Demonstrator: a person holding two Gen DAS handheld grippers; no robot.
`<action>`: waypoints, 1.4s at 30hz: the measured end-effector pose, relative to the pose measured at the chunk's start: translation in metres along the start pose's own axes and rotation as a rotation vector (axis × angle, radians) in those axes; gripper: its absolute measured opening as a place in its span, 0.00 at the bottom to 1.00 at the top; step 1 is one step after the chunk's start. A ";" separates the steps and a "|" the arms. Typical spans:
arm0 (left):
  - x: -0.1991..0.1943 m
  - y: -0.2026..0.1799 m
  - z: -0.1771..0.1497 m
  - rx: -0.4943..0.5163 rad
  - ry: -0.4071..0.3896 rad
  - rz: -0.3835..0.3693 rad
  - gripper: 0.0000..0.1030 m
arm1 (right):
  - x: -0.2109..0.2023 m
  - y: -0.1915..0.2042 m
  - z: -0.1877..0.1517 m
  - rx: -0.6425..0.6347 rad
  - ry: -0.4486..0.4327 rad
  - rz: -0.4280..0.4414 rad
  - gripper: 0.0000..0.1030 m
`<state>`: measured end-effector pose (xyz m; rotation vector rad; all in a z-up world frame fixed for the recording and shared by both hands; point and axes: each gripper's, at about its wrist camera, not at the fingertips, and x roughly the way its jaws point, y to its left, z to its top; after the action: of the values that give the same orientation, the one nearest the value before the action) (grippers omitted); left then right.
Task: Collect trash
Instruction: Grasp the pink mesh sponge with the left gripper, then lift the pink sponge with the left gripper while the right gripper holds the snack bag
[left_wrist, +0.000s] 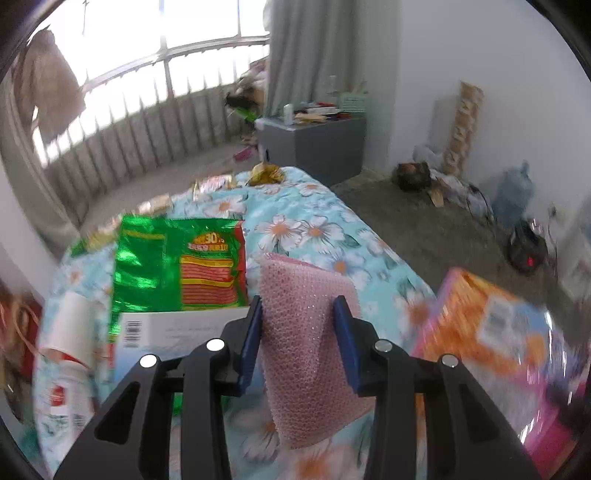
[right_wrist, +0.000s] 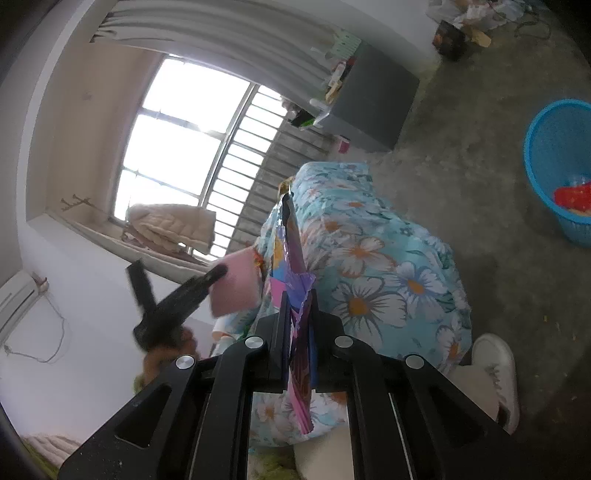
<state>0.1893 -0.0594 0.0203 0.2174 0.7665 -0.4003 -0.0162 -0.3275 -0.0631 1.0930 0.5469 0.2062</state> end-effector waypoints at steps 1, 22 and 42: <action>-0.008 -0.003 -0.004 0.035 -0.003 0.004 0.36 | 0.000 0.000 -0.001 -0.002 0.000 0.001 0.06; -0.032 -0.039 -0.075 0.212 0.063 -0.026 0.38 | 0.006 0.009 -0.002 -0.006 0.016 0.002 0.06; -0.018 -0.039 -0.079 0.082 0.136 -0.164 0.29 | 0.009 0.003 -0.001 0.007 0.016 0.004 0.07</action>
<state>0.1110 -0.0633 -0.0242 0.2613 0.9063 -0.5776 -0.0093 -0.3214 -0.0636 1.0996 0.5599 0.2164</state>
